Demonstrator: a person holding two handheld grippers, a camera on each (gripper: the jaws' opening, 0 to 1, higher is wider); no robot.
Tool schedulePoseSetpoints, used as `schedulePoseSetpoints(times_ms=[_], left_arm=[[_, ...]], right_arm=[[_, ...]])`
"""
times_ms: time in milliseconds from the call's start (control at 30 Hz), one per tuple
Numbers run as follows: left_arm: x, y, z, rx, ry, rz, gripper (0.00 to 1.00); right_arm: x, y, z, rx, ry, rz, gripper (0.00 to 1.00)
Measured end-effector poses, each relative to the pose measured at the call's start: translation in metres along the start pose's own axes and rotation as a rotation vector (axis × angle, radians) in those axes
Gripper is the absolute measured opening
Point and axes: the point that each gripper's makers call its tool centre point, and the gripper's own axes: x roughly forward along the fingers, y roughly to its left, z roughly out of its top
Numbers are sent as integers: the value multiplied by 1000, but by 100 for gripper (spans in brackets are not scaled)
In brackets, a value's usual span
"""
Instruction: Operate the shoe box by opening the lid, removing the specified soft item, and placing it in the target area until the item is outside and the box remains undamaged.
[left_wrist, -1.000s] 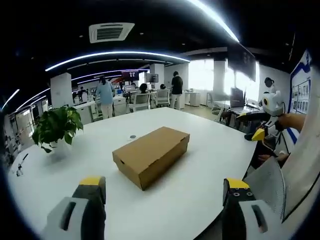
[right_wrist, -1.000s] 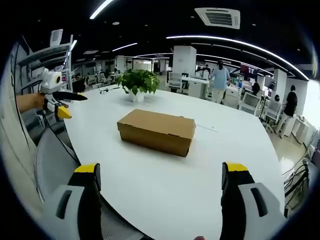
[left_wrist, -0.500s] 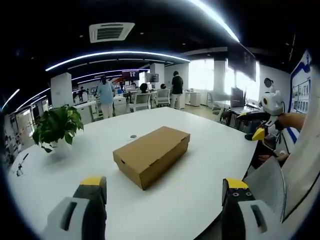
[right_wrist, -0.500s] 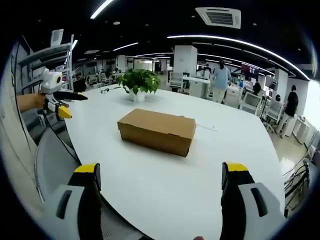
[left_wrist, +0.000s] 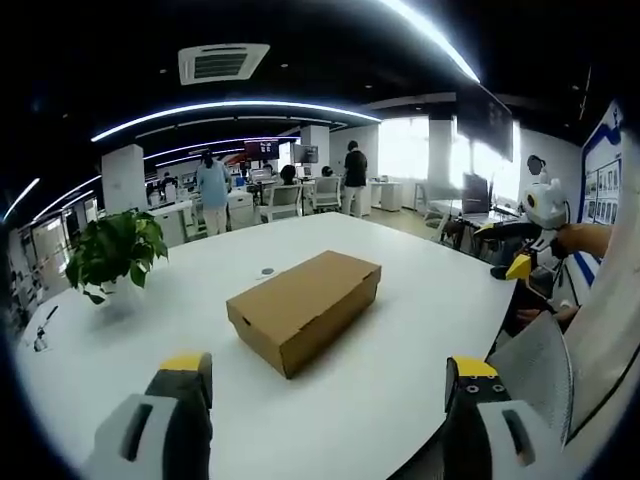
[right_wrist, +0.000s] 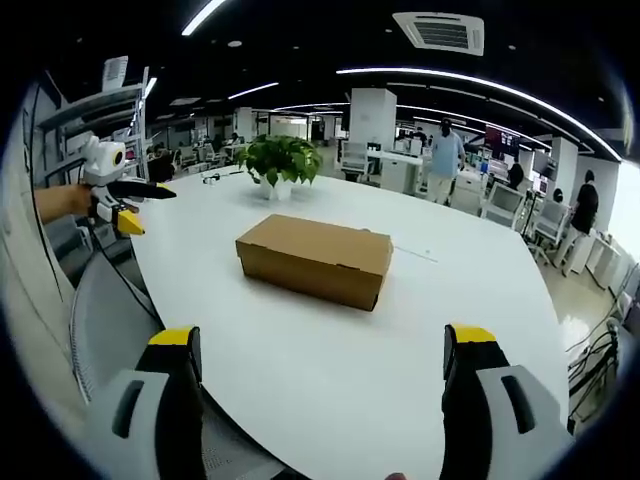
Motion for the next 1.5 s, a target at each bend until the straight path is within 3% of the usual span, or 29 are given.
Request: schedulePoseSetpoints(times_ms=[733, 1500], left_arm=[[9, 4, 0, 5, 13, 18, 99], [23, 7, -13, 10, 80, 36, 90]], right_arm=[[1, -7, 2, -11, 13, 11, 95], [28, -23, 6, -74, 36, 54, 90]])
